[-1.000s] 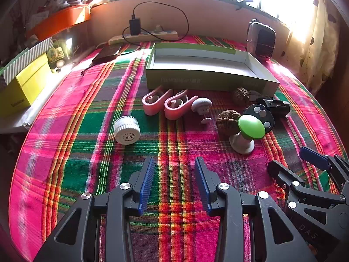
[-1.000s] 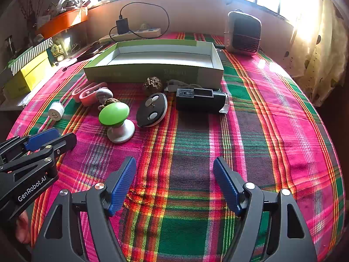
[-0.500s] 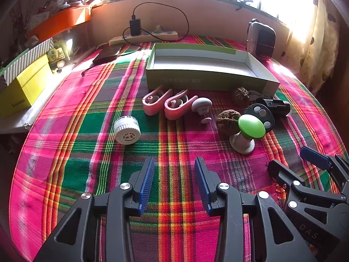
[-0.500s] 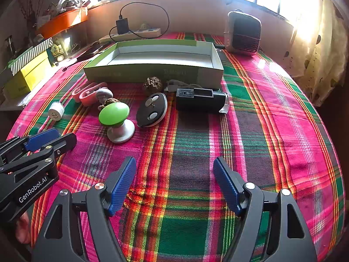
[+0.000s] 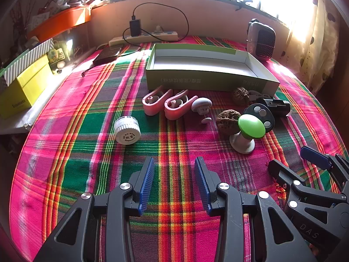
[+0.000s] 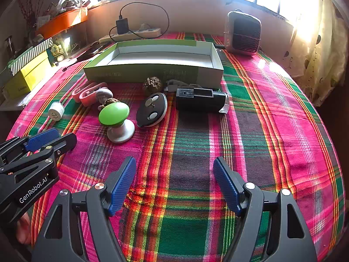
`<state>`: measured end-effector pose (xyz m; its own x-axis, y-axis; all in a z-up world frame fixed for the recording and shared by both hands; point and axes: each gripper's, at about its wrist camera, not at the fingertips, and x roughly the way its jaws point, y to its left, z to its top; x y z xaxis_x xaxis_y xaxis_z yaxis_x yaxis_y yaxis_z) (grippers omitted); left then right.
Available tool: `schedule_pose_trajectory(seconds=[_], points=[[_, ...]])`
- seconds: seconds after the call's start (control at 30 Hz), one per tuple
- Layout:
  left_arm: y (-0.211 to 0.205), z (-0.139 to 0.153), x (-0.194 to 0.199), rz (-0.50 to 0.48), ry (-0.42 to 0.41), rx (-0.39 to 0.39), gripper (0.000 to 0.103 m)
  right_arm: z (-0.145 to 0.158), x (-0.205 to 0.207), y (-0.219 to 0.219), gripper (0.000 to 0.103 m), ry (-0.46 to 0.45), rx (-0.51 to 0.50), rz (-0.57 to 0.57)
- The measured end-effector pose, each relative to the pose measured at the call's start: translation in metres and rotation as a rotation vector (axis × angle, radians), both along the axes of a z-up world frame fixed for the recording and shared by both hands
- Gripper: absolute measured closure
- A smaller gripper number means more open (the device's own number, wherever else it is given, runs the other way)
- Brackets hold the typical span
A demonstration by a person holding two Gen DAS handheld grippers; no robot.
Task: Organize objects
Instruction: 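Reach left tool toward white round container while right tool reaches toward black oval remote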
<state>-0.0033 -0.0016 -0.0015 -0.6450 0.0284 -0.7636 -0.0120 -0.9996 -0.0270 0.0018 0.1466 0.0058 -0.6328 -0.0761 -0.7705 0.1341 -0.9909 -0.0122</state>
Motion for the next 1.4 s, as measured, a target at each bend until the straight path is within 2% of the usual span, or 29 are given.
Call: schedule_pose_trajectory(seconds=[0.4,0.63,0.77,0.83,0.9,1.0,1.1,1.23,1.4], points=[[0.0,0.001,-0.001,-0.012,-0.004,-0.005,0.067,0.0,0.001,0.001,0.029,-0.001,0.002,0.015],[-0.006,0.003,-0.002,-0.081,-0.018,0.0,0.067,-0.001,-0.002,0.0,0.029,-0.007,0.023,0.098],[-0.012,0.004,0.001,-0.103,-0.028,0.0,0.067,0.001,-0.004,-0.004,0.029,-0.009,0.071,0.178],[-0.016,0.004,0.004,-0.106,-0.027,0.004,0.067,0.001,-0.007,-0.002,0.029,-0.025,0.055,0.196],[-0.022,0.003,0.005,-0.1,-0.029,0.009,0.067,0.0,-0.013,0.004,0.029,-0.062,0.006,0.183],[-0.034,0.005,0.007,-0.088,-0.037,0.043,0.067,0.005,-0.017,0.011,0.029,-0.05,-0.036,0.128],[-0.047,0.009,0.008,-0.065,-0.019,0.075,0.067,0.009,-0.021,0.013,0.029,-0.043,-0.072,0.119],[-0.061,0.016,0.007,-0.036,0.012,0.092,0.067,0.015,-0.025,0.01,0.029,-0.01,-0.062,0.116],[-0.069,0.013,-0.006,-0.033,0.0,0.101,0.067,0.014,-0.034,0.006,0.029,-0.014,-0.059,0.105]])
